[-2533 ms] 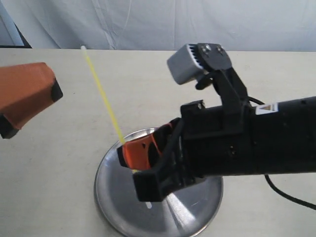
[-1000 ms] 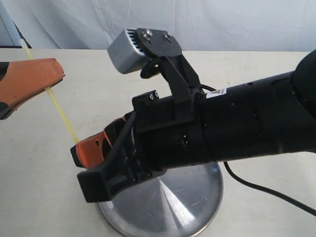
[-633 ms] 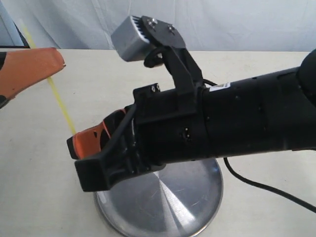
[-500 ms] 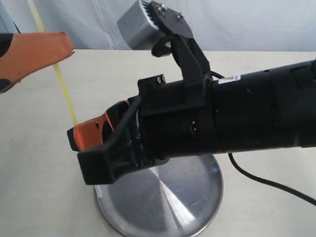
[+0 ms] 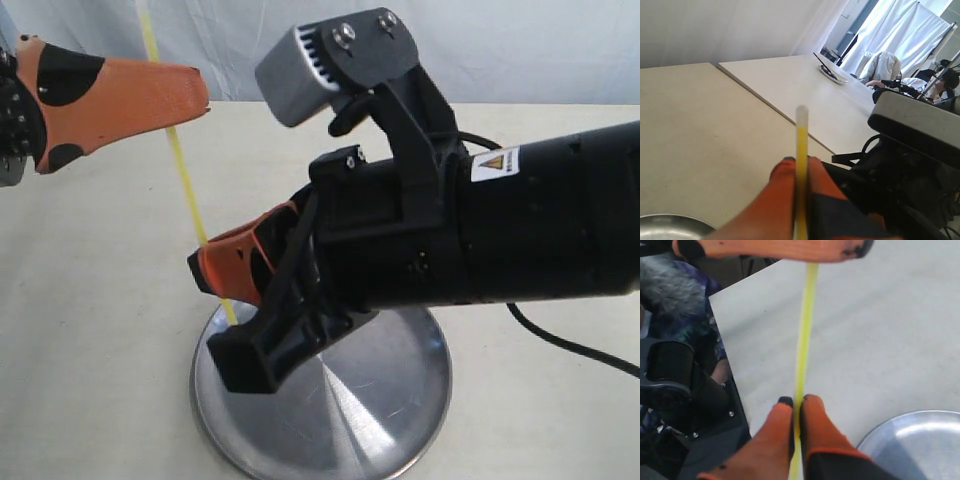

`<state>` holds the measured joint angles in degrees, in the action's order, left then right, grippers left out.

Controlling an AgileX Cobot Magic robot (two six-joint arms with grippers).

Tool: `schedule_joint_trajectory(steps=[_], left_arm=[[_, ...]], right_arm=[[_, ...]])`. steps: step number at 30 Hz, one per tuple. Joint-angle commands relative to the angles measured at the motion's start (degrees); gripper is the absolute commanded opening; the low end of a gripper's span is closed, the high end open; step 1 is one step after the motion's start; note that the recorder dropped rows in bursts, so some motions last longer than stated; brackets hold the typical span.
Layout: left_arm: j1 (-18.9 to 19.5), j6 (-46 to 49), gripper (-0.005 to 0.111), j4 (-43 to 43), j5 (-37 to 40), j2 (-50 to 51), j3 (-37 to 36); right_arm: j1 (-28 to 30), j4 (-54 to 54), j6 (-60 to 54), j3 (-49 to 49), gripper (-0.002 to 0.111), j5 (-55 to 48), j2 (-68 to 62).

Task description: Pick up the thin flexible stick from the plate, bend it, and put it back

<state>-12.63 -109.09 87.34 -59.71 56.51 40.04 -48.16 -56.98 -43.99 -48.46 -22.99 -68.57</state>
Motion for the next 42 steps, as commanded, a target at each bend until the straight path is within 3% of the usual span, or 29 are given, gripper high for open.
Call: schedule_joint_trajectory(steps=[1,5,7,12,14,19,24,26,29,34,38,42], left_arm=[[-0.2,-0.24,0.0,-1.07,-0.23,0.19,0.48],[-0.2,-0.24,0.0,-0.4,-0.23,0.19,0.48],[-0.2,-0.24,0.0,-0.41,-0.34,0.19,0.48],[-0.2,-0.24,0.0,-0.41,-0.34,0.19,0.48],[-0.2,-0.24,0.0,-1.08,-0.33,0.19,0.48],[-1.64,-0.24,0.0,-4.37,-0.33,0.19,0.48],[-7.77,0.24,0.0,-7.18,4.46,0.19,0.48],[-10.71,0.24,0.0,-7.18,5.94,0.66,0.48],[-14.55,0.24,0.0,-7.91,7.74,2.35,0.48],[-19.05,5.58,0.0,-7.88,15.29,4.83,0.48],[-19.17,8.07,0.0,-5.49,17.71,5.6,0.48],[-19.17,7.35,0.0,0.2,18.41,5.6,0.48]], right_arm=[[0.11,2.1,0.77,0.15,-0.001,-0.75,0.13],[0.11,2.1,0.77,0.15,0.002,0.41,0.13],[0.11,2.1,0.77,0.15,0.011,0.97,0.13],[0.11,2.1,1.92,0.15,0.052,2.94,0.13],[0.11,2.1,2.67,0.15,0.056,3.65,0.13],[0.11,2.1,2.89,0.15,0.053,4.45,-1.16],[0.11,0.92,3.02,0.15,0.052,3.55,-4.54],[0.11,0.83,3.02,0.15,0.04,3.44,-5.19],[0.11,1.57,3.02,0.15,0.001,2.89,-4.71],[0.11,5.12,3.02,0.15,-0.001,-3.36,-1.19],[0.11,5.12,3.12,0.15,-0.001,-5.99,3.26],[0.11,7.16,3.98,0.15,-0.001,-1.99,7.93]])
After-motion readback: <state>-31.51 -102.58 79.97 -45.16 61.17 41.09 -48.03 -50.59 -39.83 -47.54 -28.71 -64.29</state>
